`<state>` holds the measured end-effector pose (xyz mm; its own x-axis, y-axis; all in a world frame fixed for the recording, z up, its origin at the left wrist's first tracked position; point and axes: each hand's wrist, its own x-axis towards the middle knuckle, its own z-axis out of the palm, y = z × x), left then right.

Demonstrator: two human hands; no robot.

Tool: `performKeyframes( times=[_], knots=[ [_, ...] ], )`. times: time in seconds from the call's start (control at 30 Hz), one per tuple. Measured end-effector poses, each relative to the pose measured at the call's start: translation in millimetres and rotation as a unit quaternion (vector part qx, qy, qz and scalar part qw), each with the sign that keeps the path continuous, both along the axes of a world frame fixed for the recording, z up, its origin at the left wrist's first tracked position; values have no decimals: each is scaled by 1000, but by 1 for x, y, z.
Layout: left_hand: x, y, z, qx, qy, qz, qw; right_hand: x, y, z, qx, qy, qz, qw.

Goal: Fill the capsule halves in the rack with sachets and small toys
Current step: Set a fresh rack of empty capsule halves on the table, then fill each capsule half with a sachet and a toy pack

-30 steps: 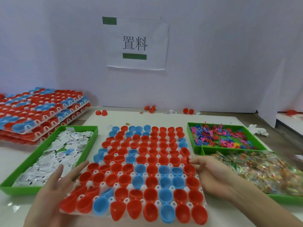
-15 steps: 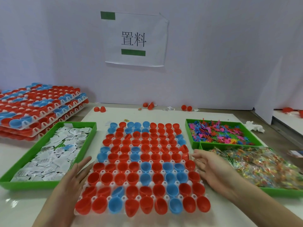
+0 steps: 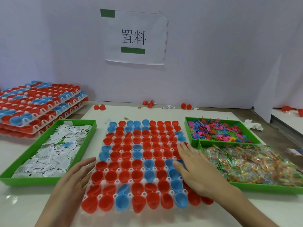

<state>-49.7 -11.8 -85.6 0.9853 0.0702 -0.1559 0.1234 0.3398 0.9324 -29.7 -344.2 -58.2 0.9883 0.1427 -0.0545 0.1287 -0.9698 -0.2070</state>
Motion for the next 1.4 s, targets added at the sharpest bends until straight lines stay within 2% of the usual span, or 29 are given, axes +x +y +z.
performKeyframes(
  times=[0.1,0.27,0.33,0.57,0.7,0.97,1.07,1.13,1.17,1.23,1.3,1.33,1.4],
  knots=[
    [0,-4,4,3,-18,0,1000,-1,1,0,-8,7,5,1000],
    [-8,-9,5,40,-48,9,998,7,-7,15,165,-35,-13,986],
    [-12,-11,5,68,-54,14,996,17,-10,21,192,-64,-16,979],
    [-18,-14,12,94,-44,30,994,69,7,12,-40,-39,54,997],
    [-19,-15,13,105,-46,33,993,83,4,0,-86,3,30,996],
    [-17,-14,13,86,-39,27,995,82,3,-9,-82,-8,14,997],
    [-20,-12,17,33,-21,5,999,78,4,-4,-43,-12,15,999],
    [-21,-8,16,61,-6,-5,998,78,6,2,-7,-39,12,999],
    [-18,-5,14,128,-3,9,992,78,9,6,3,-57,15,998],
    [-8,-1,25,288,-27,33,957,77,20,12,14,-78,44,996],
    [3,-8,44,395,-109,4,912,77,40,17,28,-68,105,992],
    [9,-16,52,454,-152,-27,877,77,52,18,31,-56,137,989],
    [27,-36,58,581,-179,-61,792,80,76,18,16,-39,178,983]
  ],
)
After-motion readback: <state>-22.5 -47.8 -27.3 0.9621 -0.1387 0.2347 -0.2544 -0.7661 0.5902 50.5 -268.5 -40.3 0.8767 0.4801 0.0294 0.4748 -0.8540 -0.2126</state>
